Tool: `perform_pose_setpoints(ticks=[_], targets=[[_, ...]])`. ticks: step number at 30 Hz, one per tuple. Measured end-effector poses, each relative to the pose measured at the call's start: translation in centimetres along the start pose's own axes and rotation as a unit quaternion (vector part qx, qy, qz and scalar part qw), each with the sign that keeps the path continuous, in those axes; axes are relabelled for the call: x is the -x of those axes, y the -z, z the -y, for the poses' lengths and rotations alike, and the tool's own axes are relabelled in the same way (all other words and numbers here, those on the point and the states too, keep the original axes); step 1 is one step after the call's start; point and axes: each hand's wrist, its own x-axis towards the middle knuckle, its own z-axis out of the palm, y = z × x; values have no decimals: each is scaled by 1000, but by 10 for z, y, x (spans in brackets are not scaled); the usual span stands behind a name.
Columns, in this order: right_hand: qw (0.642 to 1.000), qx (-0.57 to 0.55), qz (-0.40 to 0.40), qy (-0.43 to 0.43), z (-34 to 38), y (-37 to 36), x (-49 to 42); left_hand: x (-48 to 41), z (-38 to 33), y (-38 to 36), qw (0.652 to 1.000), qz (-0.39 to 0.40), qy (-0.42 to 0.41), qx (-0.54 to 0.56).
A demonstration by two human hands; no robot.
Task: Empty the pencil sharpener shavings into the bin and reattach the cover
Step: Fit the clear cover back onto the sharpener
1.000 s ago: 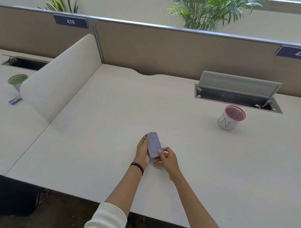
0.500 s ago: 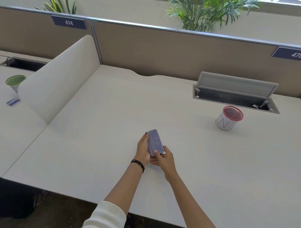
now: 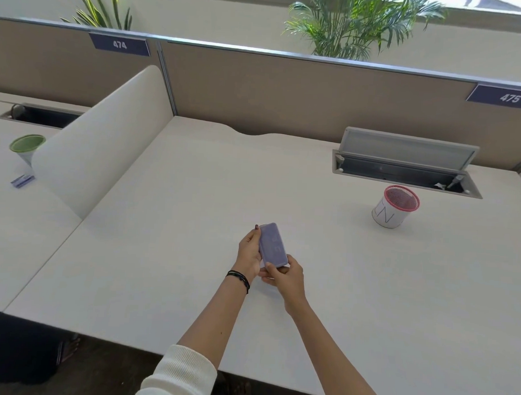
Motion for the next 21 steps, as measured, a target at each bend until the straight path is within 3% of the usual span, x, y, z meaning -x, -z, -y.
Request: perform_pose_setpoints(ticks=[11,21], targets=[[997,-47,62,-24,4,3,0,2,-8,2,1000,2,-11,-25],[996,-62,5,-66,9,10,-3,-2,3,2,1000,-3,1,-6]])
